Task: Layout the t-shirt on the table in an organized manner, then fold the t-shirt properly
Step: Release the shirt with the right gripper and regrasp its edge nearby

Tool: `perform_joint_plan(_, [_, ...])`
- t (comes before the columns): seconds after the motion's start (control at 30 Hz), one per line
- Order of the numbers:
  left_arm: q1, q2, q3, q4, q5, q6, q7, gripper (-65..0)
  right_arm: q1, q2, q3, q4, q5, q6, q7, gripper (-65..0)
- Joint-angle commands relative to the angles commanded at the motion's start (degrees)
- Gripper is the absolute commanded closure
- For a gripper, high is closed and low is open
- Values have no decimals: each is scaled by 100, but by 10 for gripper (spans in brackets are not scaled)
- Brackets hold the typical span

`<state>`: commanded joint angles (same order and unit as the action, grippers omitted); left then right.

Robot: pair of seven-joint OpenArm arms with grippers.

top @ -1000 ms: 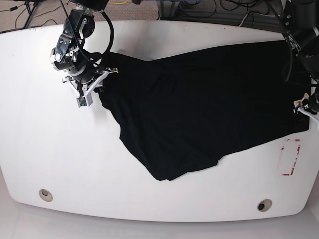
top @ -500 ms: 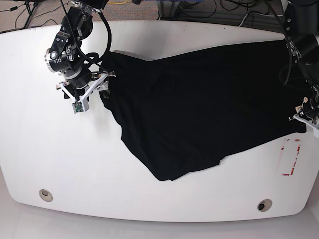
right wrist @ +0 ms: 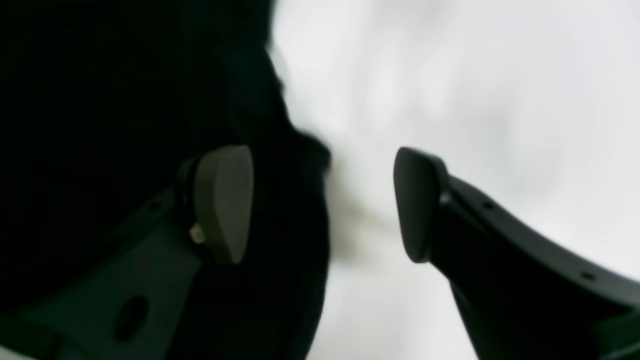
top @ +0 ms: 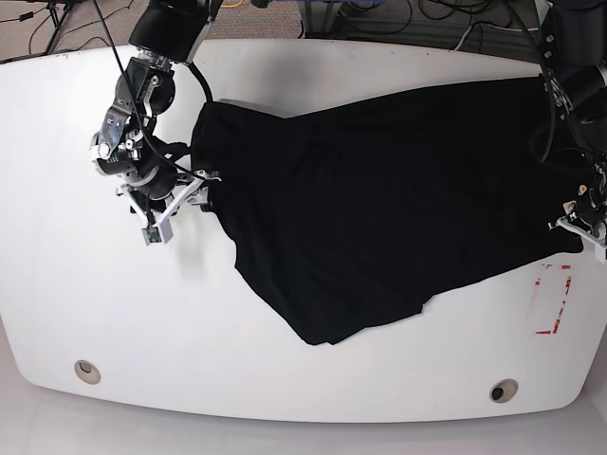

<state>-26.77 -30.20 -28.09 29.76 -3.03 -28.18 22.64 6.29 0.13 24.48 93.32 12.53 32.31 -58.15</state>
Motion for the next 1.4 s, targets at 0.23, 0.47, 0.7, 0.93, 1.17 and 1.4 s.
perform_joint_plan(0.23, [97, 0, 9, 0, 9, 0, 0, 0, -88, 9, -9, 352, 26, 53, -431, -423])
perform_joint_plan(0.47, [105, 0, 9, 0, 9, 9, 9, -172, -712, -18, -712, 1433, 519, 721, -870, -423])
perform_joint_plan(0.7, [79, -9, -18, 53, -18, 26, 9, -478, -1196, 62, -1846, 1837, 624, 769, -431, -423])
perform_joint_plan(0.93, [264, -53, -97, 1090, -26, 0, 440, -458, -1618, 571, -2813, 1960, 624, 769, 149, -422])
perform_joint_plan(1.17, [730, -105, -624, 2611, -26, -369, 941, -460, -2004, 976, -3516, 1960, 132, 769, 888, -422])
perform_joint_plan(1.4, [1073, -105, -879, 3464, -26, -554, 1336, -458, -2224, 976, -3719, 1952, -747, 769, 1398, -422])
